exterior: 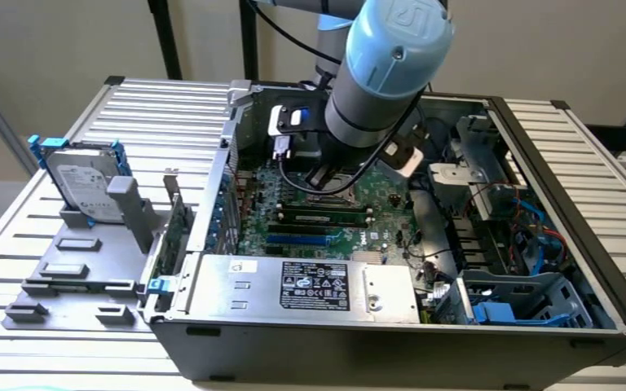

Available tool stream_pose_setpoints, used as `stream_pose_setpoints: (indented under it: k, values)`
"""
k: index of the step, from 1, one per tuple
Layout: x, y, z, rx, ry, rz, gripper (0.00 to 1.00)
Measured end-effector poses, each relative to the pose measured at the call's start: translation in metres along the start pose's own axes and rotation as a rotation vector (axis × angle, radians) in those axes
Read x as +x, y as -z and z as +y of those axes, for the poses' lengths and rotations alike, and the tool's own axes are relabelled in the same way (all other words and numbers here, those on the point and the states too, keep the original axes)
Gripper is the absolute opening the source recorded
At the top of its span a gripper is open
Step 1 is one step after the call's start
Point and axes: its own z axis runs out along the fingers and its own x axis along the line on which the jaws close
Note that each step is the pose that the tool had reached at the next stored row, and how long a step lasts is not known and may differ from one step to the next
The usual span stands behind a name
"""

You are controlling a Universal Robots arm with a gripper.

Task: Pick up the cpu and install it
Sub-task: 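Install the first cpu locking lever, then install the second cpu locking lever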

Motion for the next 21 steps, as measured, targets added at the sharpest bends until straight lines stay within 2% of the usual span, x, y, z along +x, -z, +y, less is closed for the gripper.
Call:
stream_pose_setpoints:
  k: [11, 16, 21]
  values:
    - [-0.016, 0.0069, -0.0031, -0.0082, -0.001, -0.0112, 0.11]
    - [-0.021, 0.0163, -0.0006, -0.0071, -0.001, -0.0119, 0.11]
    - [-0.024, 0.0160, -0.0016, -0.0028, -0.004, -0.0149, 0.11]
